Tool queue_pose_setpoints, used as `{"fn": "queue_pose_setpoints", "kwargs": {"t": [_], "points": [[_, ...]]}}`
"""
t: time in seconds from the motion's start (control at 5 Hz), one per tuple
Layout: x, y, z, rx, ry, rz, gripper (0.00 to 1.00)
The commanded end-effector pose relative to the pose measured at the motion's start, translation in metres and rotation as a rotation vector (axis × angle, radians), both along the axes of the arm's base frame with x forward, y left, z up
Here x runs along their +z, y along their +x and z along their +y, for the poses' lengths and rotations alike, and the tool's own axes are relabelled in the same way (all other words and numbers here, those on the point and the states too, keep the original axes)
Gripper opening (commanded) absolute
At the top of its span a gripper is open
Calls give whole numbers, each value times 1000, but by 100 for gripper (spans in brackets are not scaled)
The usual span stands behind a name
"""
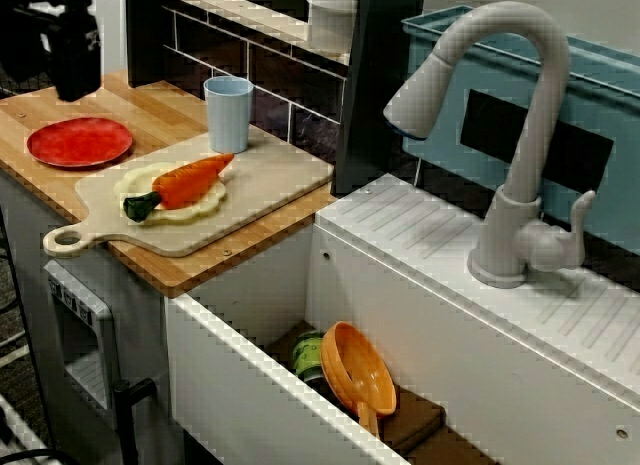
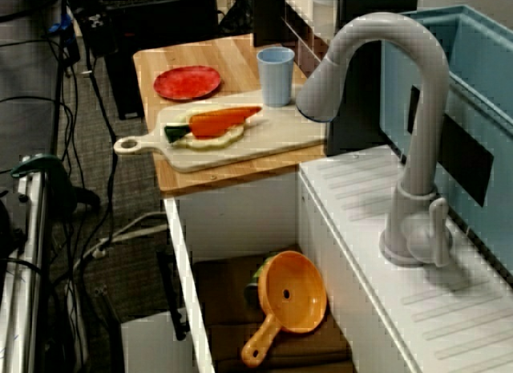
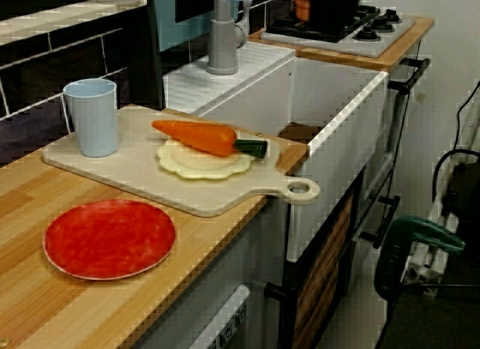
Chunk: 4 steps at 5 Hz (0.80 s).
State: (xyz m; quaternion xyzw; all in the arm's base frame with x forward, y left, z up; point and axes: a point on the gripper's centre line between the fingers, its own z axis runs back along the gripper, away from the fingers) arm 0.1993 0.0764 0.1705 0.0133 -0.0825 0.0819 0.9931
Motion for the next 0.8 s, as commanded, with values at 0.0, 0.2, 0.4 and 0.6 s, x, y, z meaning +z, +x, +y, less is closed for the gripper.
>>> {"fn": "queue_pose_setpoints", "kwargs": {"t": [0.0, 0.2, 0.4, 0.6], "points": [[-22, 63, 18, -190, 77, 5, 100], [-33, 79, 19, -180, 94, -4, 100], [-44, 95, 15, -120, 116, -18, 100], [-57, 116, 18, -52, 126, -12, 100]]}}
